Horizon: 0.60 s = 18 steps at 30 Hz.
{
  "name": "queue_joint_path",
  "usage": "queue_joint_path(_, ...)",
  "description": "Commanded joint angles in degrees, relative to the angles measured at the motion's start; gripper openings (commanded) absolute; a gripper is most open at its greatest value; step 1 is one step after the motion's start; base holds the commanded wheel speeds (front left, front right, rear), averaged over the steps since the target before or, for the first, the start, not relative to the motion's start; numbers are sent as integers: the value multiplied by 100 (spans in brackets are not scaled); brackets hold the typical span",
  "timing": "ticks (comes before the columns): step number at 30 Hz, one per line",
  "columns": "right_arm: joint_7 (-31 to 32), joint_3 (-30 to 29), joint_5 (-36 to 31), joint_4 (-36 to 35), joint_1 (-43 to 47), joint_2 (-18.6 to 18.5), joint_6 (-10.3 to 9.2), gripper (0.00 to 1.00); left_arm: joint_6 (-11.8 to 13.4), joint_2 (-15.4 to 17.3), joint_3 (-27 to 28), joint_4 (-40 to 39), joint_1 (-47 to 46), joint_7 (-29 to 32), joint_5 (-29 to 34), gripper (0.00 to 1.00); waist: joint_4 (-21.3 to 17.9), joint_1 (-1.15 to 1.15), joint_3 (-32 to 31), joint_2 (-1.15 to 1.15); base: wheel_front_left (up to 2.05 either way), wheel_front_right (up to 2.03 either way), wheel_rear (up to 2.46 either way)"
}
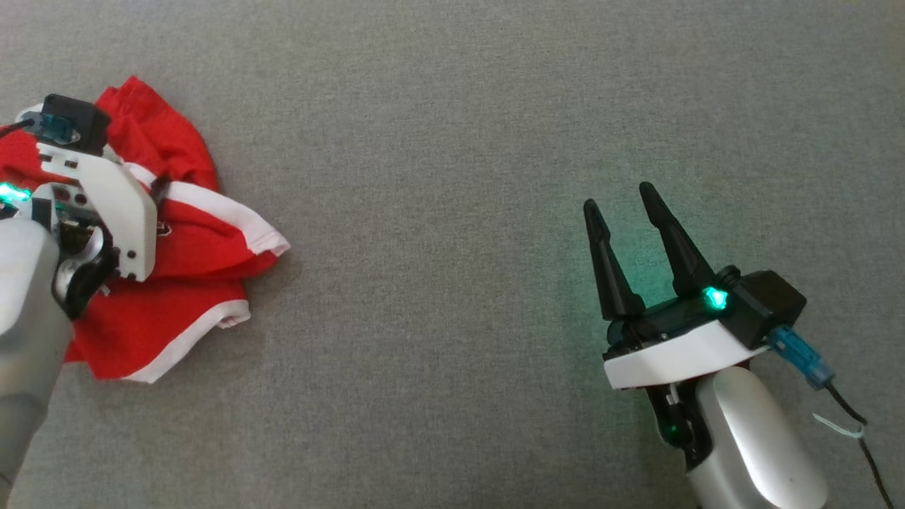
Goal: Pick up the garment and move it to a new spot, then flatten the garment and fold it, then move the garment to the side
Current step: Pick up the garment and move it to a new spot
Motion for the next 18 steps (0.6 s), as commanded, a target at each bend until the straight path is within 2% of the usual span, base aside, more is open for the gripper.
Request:
queue_joint_path(1, -61, 101, -11, -177, -124, -6, -4, 100, 10, 396, 151, -76, -263, -103, -55, 0, 9, 0, -34, 0, 0, 0, 0)
queue_joint_path(5, -61, 92, -9, -120, -107, -6, -4, 100, 10, 412, 182, -95, -396, -762, -66, 0, 28, 0, -181, 0, 0, 0, 0)
queue_joint_path(6, -61, 112, 11, -92, -88, -6, -4, 100, 11, 380, 259, -181, -487, -1293, -24, 0, 29, 0, -295, 0, 0, 0, 0)
queue_joint_path(10, -61, 133, 82, -54, -24, -6, -4, 100, 32, 245, 542, -606, -594, -2532, -82, 0, 22, 0, -574, 0, 0, 0, 0)
queue_joint_path(12, -61, 114, 98, -21, 39, -6, -4, 100, 45, 234, 633, -859, -608, -2883, -94, 0, 36, 0, -722, 0, 0, 0, 0)
queue_joint_path(14, -61, 124, 103, -9, 94, -6, -4, 100, 168, 226, 745, -1164, -612, -3134, -98, 0, 39, 0, -861, 0, 0, 0, 0)
queue_joint_path(16, -61, 131, 113, -7, 122, -6, -4, 100, 205, 230, 778, -1334, -594, -3195, -109, 0, 38, 0, -927, 0, 0, 0, 0)
queue_joint_path(18, -61, 145, 158, 6, 195, -6, -4, 100, 363, 180, 946, -1855, -491, -3256, -291, 0, 25, 0, -1111, 0, 0, 0, 0)
